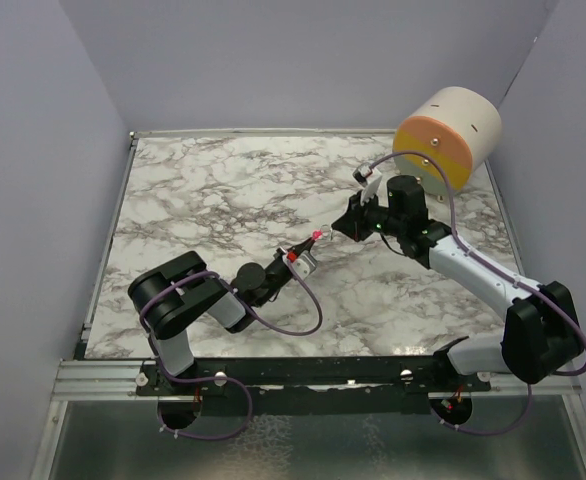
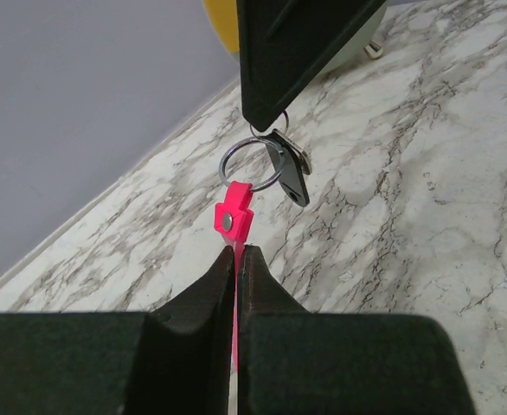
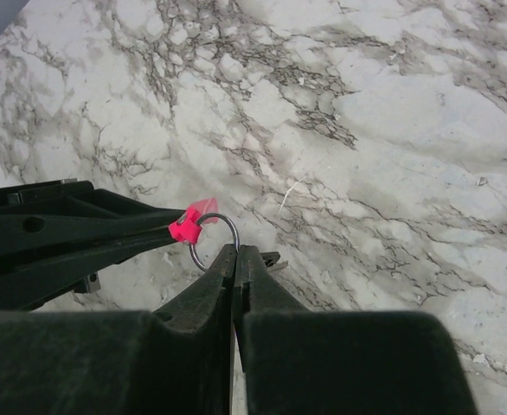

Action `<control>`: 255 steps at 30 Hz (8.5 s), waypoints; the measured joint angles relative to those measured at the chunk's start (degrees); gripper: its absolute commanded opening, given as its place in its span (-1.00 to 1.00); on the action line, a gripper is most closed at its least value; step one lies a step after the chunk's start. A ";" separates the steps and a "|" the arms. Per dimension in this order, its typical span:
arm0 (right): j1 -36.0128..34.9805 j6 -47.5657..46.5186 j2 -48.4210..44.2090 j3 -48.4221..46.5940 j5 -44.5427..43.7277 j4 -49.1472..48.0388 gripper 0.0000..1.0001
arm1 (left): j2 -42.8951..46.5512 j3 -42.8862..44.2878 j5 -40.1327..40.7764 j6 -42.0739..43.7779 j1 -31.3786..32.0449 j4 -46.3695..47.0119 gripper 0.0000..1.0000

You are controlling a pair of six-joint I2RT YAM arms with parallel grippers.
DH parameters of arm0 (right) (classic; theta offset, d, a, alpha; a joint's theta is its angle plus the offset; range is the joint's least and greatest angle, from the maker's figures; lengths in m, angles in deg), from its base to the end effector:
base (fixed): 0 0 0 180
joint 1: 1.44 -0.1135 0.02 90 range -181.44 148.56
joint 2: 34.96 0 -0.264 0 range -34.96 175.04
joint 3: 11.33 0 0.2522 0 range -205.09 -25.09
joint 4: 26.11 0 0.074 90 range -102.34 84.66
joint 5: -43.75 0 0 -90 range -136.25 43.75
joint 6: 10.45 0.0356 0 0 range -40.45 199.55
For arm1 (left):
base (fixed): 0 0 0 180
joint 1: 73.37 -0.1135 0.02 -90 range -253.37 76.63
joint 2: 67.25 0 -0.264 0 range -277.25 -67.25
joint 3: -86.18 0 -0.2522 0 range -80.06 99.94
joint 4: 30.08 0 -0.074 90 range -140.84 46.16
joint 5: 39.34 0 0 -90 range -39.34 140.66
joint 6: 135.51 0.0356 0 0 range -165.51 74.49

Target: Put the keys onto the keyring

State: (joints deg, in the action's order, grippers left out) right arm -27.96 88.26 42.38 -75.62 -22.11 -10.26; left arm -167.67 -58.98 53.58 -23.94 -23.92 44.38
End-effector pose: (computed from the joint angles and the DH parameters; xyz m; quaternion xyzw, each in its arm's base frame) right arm 0.2629 0.1475 0.2627 -0.2354 0.8155 0.3221 0.4193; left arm 0.1836 -0.2118 0.1604 0.3618 0.5404 -0.1669 0.7411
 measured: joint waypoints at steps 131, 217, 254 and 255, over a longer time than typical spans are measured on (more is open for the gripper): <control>0.11 12.70 2.93 -2.78 6.60 6.84 -0.98 | -2.95 4.17 4.46 11.15 7.30 -0.02 -1.00; 0.02 22.21 2.16 -0.52 11.74 -19.82 -0.22 | 16.20 6.19 -0.52 -9.94 -0.79 -0.04 -1.00; 0.20 9.55 -6.14 14.93 16.70 -42.01 -0.30 | 19.87 0.70 -6.10 -28.52 -4.76 -0.04 -1.00; 0.09 9.84 -5.64 14.88 16.94 -42.47 -0.30 | 19.67 0.92 -6.23 -28.59 -4.76 -0.04 -1.00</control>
State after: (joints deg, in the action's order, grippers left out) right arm -27.87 98.10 36.74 -60.73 -5.17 -52.73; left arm -148.00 -58.06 47.35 -52.53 -28.68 44.34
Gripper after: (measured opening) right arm 0.353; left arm 0.010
